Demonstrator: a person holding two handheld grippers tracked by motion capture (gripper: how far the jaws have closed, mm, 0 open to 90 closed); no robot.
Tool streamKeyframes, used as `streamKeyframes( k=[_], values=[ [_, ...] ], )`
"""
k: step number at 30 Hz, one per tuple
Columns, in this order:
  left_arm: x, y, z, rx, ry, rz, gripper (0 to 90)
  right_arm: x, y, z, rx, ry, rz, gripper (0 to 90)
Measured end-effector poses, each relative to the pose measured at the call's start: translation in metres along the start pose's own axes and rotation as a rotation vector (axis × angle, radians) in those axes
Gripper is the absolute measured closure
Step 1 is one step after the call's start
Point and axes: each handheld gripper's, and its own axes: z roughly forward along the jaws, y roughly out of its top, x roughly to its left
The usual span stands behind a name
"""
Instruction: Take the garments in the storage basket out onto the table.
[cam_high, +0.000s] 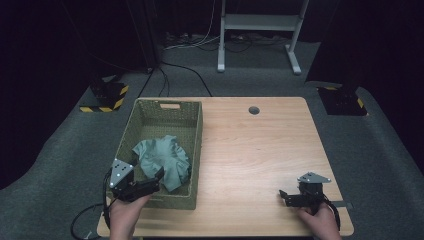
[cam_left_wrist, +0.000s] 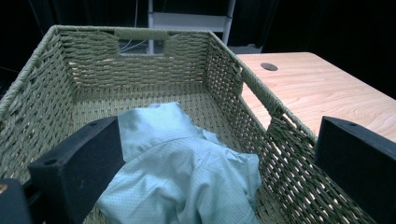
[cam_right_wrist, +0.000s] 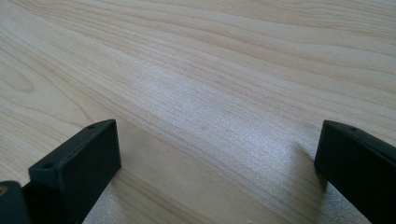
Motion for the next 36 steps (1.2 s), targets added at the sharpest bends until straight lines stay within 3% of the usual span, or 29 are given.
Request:
streamKeyframes(
  k=[9, 19, 21, 28, 30, 32, 36],
  values=[
    [-0.001, 0.001, 0.001, 0.013, -0.002, 0.009, 1.4, 0.0, 0.0, 0.0, 0.0, 0.0, 0.0, 0.0],
    [0.0, 0.001, 0.006, 0.049, -0.001, -0.016, 1.3, 0.001, 0.0, 0.0, 0.003, -0.004, -0.001, 0.0],
    [-0.003, 0.003, 0.008, 0.076, -0.009, -0.022, 1.0, 0.0, 0.0, 0.0, 0.002, -0.004, -0.002, 0.0],
    [-0.013, 0.02, 0.015, 0.125, -0.004, 0.026, 0.8, 0.0, 0.0, 0.0, 0.002, -0.001, -0.003, 0.0],
    [-0.01, 0.025, 0.02, 0.144, 0.038, 0.045, 0.4, 0.0, 0.0, 0.0, 0.002, -0.001, -0.004, 0.0],
    [-0.005, 0.026, 0.024, 0.162, 0.037, 0.03, 0.5, 0.0, 0.0, 0.0, 0.002, -0.002, -0.004, 0.0],
    [-0.001, 0.027, 0.033, 0.204, 0.04, 0.054, 0.5, 0.0, 0.0, 0.0, 0.003, -0.002, -0.004, 0.0]
  ],
)
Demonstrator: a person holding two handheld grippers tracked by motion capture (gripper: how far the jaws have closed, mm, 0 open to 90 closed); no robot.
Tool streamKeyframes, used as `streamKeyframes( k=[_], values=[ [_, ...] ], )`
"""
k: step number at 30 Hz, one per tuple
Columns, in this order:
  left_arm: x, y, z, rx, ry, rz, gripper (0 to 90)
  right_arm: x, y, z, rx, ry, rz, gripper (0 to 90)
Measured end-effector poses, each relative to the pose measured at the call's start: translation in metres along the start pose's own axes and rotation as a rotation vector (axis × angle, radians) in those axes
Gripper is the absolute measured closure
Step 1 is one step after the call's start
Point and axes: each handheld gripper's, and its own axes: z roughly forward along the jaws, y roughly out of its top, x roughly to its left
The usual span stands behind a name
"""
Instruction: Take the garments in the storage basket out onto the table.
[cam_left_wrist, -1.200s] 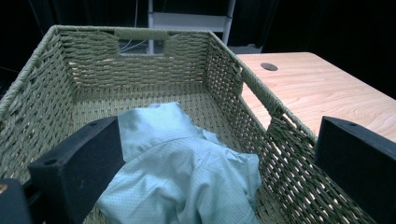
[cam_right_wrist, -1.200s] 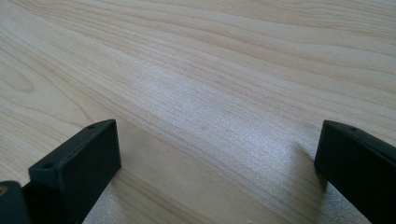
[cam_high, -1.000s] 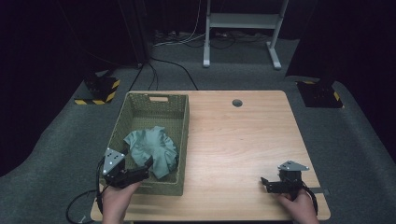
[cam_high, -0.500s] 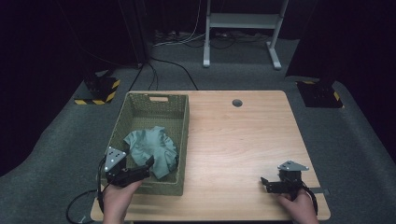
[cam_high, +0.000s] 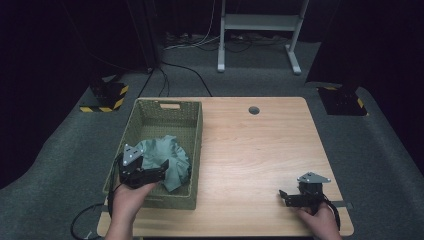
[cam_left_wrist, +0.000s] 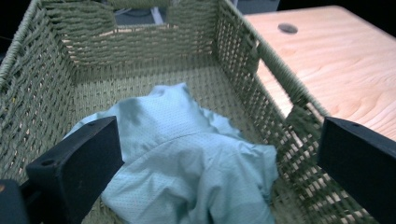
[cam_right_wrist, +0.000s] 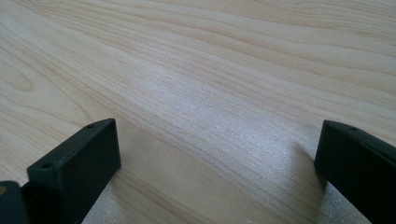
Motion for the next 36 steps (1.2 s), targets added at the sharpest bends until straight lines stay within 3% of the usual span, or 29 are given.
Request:
streamKeyframes(
  k=[2, 5, 10, 19, 36],
  values=[
    [0.001, 0.001, 0.004, 0.012, -0.008, 0.0, 0.5, 0.0, 0.0, 0.0, 0.0, 0.0, 0.0, 0.0],
    [-0.002, 0.005, 0.008, 0.008, -0.055, -0.021, 0.6, 0.0, 0.0, 0.0, 0.0, 0.0, 0.0, 0.0],
    [-0.006, 0.012, 0.017, 0.019, -0.055, -0.01, 0.6, 0.0, 0.0, 0.0, 0.0, 0.0, 0.0, 0.0],
    [-0.001, 0.023, 0.033, 0.094, -0.005, 0.022, 0.6, 0.0, 0.0, 0.0, -0.001, 0.003, 0.002, 0.0],
    [0.02, 0.022, 0.063, 0.219, 0.026, -0.046, 0.7, 0.0, 0.0, 0.0, -0.001, 0.003, -0.001, 0.0]
  ],
)
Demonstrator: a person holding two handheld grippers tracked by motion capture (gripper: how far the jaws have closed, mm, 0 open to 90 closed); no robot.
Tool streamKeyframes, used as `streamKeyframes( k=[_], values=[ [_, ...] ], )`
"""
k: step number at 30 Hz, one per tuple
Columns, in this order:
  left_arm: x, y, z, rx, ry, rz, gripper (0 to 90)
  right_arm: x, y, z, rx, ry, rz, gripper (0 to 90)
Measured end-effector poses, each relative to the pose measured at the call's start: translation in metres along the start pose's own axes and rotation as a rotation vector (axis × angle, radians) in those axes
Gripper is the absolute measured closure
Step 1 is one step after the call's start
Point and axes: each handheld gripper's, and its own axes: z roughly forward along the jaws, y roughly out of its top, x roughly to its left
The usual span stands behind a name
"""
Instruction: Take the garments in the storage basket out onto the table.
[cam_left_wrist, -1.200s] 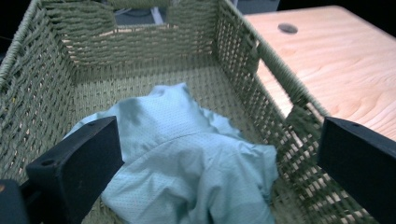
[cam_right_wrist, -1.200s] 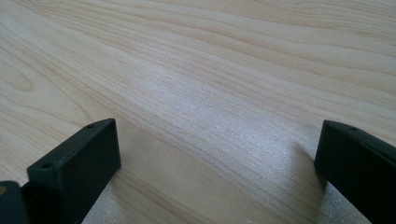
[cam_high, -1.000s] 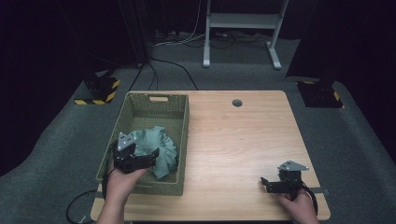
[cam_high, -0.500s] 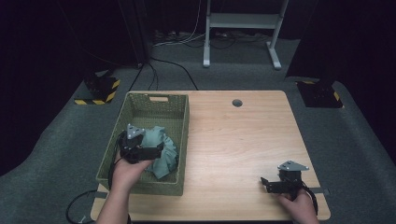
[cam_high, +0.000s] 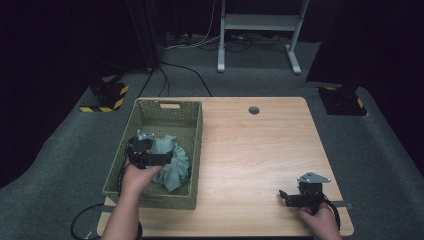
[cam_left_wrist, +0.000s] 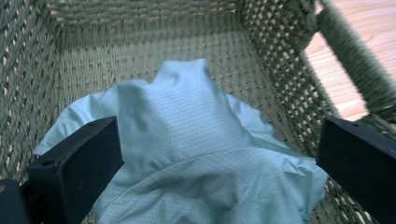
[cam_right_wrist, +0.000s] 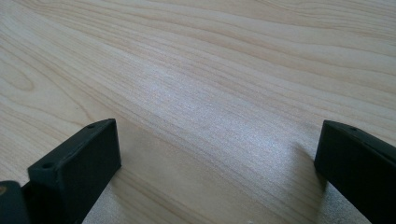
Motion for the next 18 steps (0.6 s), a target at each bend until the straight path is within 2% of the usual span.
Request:
streamKeyframes(
  k=[6, 9, 16, 18],
  values=[
    [0.007, 0.002, 0.016, 0.076, 0.016, -0.025, 0.7, 0.0, 0.0, 0.0, 0.001, 0.001, 0.002, 0.0],
    [0.008, 0.002, 0.019, 0.091, 0.015, -0.03, 0.7, 0.0, 0.0, 0.0, 0.001, 0.001, 0.002, 0.0],
    [0.011, 0.002, 0.03, 0.135, -0.003, -0.084, 0.5, 0.0, 0.0, 0.0, 0.0, 0.002, 0.003, 0.1],
    [0.011, 0.002, 0.031, 0.14, -0.009, -0.084, 0.5, 0.0, 0.0, 0.0, 0.0, 0.003, 0.003, 0.1]
  ],
)
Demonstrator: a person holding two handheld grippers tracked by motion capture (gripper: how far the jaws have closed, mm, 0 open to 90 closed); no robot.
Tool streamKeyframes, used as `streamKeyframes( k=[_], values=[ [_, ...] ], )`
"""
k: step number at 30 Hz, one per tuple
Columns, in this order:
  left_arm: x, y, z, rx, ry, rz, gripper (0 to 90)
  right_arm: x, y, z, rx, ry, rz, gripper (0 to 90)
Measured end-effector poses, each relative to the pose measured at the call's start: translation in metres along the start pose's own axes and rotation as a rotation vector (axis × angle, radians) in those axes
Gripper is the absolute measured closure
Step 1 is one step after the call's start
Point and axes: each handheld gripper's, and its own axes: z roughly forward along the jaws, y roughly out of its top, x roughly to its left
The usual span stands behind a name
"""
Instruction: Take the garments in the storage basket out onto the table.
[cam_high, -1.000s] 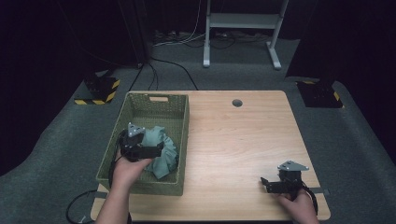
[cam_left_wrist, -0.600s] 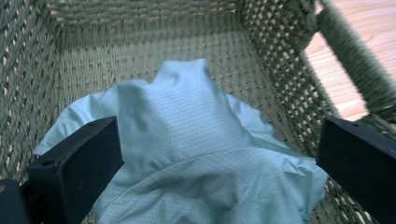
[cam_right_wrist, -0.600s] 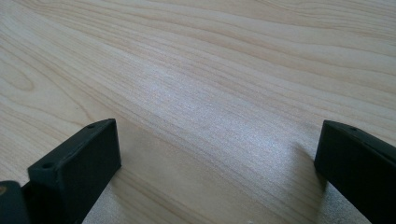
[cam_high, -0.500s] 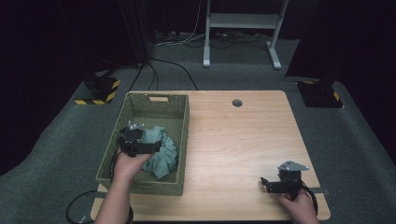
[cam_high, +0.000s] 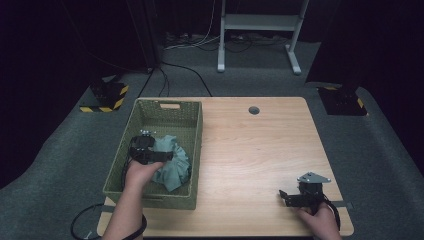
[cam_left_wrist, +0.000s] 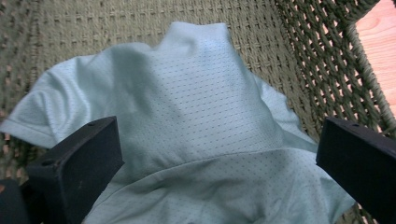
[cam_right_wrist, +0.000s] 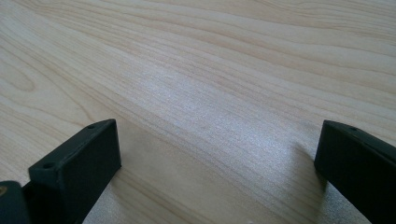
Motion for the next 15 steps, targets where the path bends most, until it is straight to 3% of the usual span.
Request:
streamKeyframes(
  k=[15],
  values=[
    [-0.002, 0.001, 0.022, 0.095, 0.006, 0.002, 0.4, 0.0, 0.0, 0.0, 0.0, 0.0, -0.001, 0.1]
  ],
)
